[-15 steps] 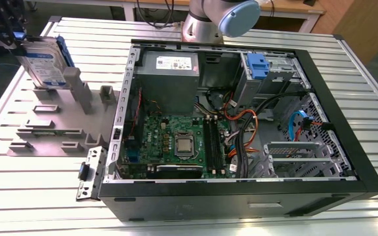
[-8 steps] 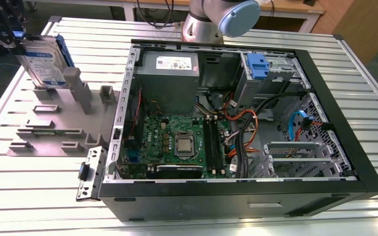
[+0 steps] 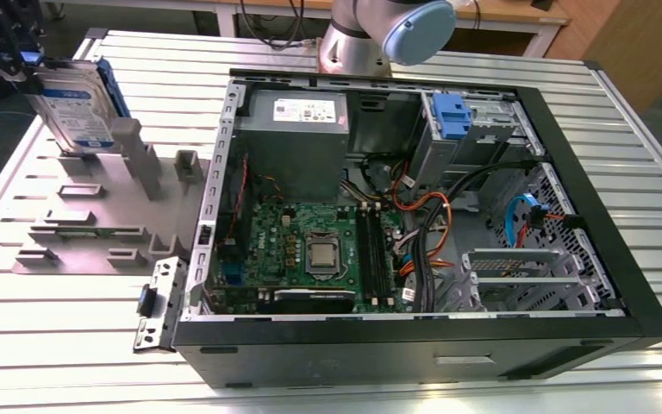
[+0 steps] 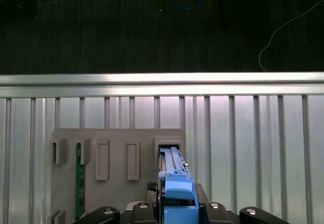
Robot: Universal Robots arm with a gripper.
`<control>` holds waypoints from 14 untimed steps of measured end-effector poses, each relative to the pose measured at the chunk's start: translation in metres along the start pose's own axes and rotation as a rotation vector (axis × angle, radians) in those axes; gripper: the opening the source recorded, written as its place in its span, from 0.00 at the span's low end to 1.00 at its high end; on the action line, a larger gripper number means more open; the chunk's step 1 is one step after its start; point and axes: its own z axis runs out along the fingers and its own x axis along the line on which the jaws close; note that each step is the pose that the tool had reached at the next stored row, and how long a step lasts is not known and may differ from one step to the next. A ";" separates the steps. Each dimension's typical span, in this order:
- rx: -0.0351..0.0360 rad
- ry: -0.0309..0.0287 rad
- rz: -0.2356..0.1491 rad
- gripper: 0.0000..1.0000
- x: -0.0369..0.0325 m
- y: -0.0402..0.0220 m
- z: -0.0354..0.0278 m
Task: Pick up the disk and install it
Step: 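Pick up the disk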
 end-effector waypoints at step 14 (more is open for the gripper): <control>-0.0001 0.0000 0.000 0.36 -0.0001 0.0001 -0.0052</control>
